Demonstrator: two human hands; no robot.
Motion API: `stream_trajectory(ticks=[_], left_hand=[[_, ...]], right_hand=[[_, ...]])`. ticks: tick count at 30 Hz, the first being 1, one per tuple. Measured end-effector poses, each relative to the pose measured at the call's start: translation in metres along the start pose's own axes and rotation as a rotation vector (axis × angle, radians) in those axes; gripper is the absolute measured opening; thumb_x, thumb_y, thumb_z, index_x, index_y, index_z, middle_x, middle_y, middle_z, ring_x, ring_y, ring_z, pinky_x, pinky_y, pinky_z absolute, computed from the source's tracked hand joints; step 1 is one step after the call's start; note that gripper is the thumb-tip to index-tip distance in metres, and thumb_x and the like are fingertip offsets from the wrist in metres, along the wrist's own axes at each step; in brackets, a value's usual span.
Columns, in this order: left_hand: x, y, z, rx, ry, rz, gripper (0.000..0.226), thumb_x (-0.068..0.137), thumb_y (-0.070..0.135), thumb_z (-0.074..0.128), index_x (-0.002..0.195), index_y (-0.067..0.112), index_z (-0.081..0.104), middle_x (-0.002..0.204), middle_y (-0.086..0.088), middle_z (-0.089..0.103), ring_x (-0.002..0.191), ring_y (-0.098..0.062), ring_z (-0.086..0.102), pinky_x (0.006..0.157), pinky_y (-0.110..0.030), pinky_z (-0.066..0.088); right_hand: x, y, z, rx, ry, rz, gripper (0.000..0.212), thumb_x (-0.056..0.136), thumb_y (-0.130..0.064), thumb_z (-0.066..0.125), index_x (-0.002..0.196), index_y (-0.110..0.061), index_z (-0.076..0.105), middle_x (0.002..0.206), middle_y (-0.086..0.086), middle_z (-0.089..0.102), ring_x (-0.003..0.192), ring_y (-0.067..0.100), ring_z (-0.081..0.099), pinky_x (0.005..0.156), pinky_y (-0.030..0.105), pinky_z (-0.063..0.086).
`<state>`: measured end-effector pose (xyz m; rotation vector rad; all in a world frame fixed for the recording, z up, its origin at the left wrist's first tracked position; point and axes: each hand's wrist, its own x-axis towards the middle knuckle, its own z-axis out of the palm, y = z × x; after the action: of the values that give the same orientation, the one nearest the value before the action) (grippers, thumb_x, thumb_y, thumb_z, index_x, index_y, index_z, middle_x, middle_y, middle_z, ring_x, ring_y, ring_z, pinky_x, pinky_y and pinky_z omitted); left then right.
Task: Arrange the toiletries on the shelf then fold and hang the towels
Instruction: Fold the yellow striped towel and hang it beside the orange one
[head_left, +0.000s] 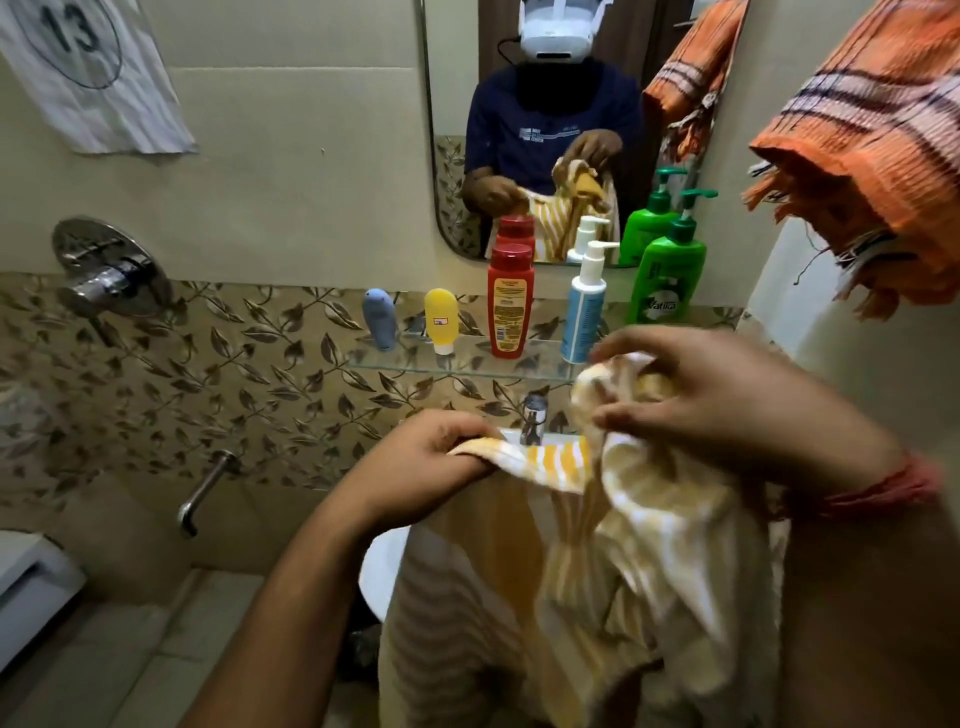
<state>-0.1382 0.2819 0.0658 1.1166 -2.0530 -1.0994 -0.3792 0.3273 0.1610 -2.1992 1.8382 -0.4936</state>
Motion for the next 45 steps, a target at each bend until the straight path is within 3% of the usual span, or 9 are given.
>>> stream_trajectory(ticks=[5, 13, 18, 21, 27, 31, 35, 39, 45], left_hand=[[0.020, 0.030, 0.003, -0.045, 0.020, 0.151, 0.020, 0.088, 0.000, 0.068, 0.086, 0.019, 0.075, 0.083, -0.002, 0.075, 0.079, -0.005, 0.064, 0.074, -0.026, 0.049], [-0.006, -0.058, -0.018, 0.014, -0.014, -0.127, 0.030, 0.091, 0.030, 0.069, 0.068, 0.015, 0.058, 0.065, 0.012, 0.045, 0.063, -0.004, 0.041, 0.060, -0.029, 0.029], [-0.007, -0.070, -0.043, 0.376, 0.109, -0.327, 0.029, 0.096, 0.029, 0.064, 0.068, 0.024, 0.068, 0.060, 0.017, 0.063, 0.056, 0.003, 0.054, 0.056, -0.025, 0.037], [-0.005, -0.064, -0.051, 0.444, 0.235, -0.365, 0.028, 0.097, 0.027, 0.061, 0.071, 0.019, 0.068, 0.069, 0.005, 0.067, 0.069, -0.015, 0.063, 0.057, -0.030, 0.037], [-0.001, -0.022, -0.043, -0.048, 0.306, -0.131, 0.016, 0.091, 0.042, 0.069, 0.093, 0.026, 0.069, 0.086, 0.010, 0.070, 0.081, -0.009, 0.065, 0.073, -0.035, 0.049], [0.004, 0.009, -0.027, -0.182, 0.206, 0.045, 0.025, 0.087, 0.037, 0.074, 0.108, 0.025, 0.067, 0.087, 0.009, 0.065, 0.082, -0.004, 0.062, 0.073, -0.019, 0.048], [0.010, 0.031, -0.023, -0.191, 0.162, 0.180, 0.044, 0.085, 0.038, 0.072, 0.126, 0.027, 0.061, 0.093, 0.007, 0.056, 0.089, -0.004, 0.059, 0.081, -0.022, 0.048], [0.012, 0.050, -0.025, -0.259, 0.072, 0.257, 0.055, 0.087, 0.035, 0.069, 0.139, 0.021, 0.055, 0.133, -0.001, 0.061, 0.119, -0.018, 0.064, 0.095, -0.035, 0.055], [0.019, 0.063, -0.022, -0.327, 0.177, 0.301, 0.023, 0.096, 0.033, 0.059, 0.102, 0.014, 0.070, 0.095, -0.009, 0.070, 0.090, -0.021, 0.068, 0.079, -0.038, 0.055]], right_hand=[[0.021, -0.022, 0.039, 0.003, -0.112, -0.180, 0.027, 0.083, -0.046, 0.073, 0.104, -0.030, 0.070, 0.099, -0.010, 0.070, 0.091, 0.008, 0.061, 0.074, 0.028, 0.048], [0.012, 0.034, -0.010, -0.094, 0.085, 0.067, 0.027, 0.090, -0.041, 0.064, 0.066, -0.027, 0.063, 0.063, -0.009, 0.058, 0.062, 0.004, 0.051, 0.052, 0.026, 0.033], [0.012, 0.033, -0.020, -0.122, 0.152, 0.138, 0.030, 0.091, -0.038, 0.064, 0.063, -0.030, 0.058, 0.059, -0.008, 0.053, 0.059, 0.006, 0.048, 0.050, 0.024, 0.027], [0.013, 0.025, -0.018, -0.084, 0.120, 0.139, 0.029, 0.092, -0.040, 0.062, 0.066, -0.028, 0.059, 0.061, -0.007, 0.055, 0.059, 0.009, 0.051, 0.050, 0.024, 0.030], [0.022, 0.002, -0.007, -0.087, 0.003, 0.073, 0.022, 0.094, -0.043, 0.057, 0.076, -0.030, 0.061, 0.071, -0.008, 0.057, 0.066, 0.005, 0.051, 0.052, 0.025, 0.033], [0.029, -0.012, 0.007, -0.097, -0.057, -0.097, 0.026, 0.092, -0.046, 0.057, 0.077, -0.026, 0.064, 0.069, -0.011, 0.057, 0.064, -0.001, 0.053, 0.049, 0.015, 0.034], [0.031, -0.018, 0.009, 0.198, -0.066, -0.278, 0.037, 0.089, -0.060, 0.055, 0.078, -0.027, 0.069, 0.072, -0.007, 0.064, 0.069, 0.000, 0.057, 0.055, 0.013, 0.041], [0.032, -0.020, 0.007, 0.723, -0.134, -0.428, 0.027, 0.092, -0.030, 0.061, 0.087, -0.005, 0.068, 0.079, 0.006, 0.065, 0.074, 0.011, 0.062, 0.064, 0.022, 0.051], [0.040, -0.031, 0.032, 1.344, -0.132, -0.327, 0.017, 0.093, -0.016, 0.056, 0.085, -0.002, 0.059, 0.076, 0.005, 0.068, 0.071, 0.014, 0.064, 0.066, 0.024, 0.055]])
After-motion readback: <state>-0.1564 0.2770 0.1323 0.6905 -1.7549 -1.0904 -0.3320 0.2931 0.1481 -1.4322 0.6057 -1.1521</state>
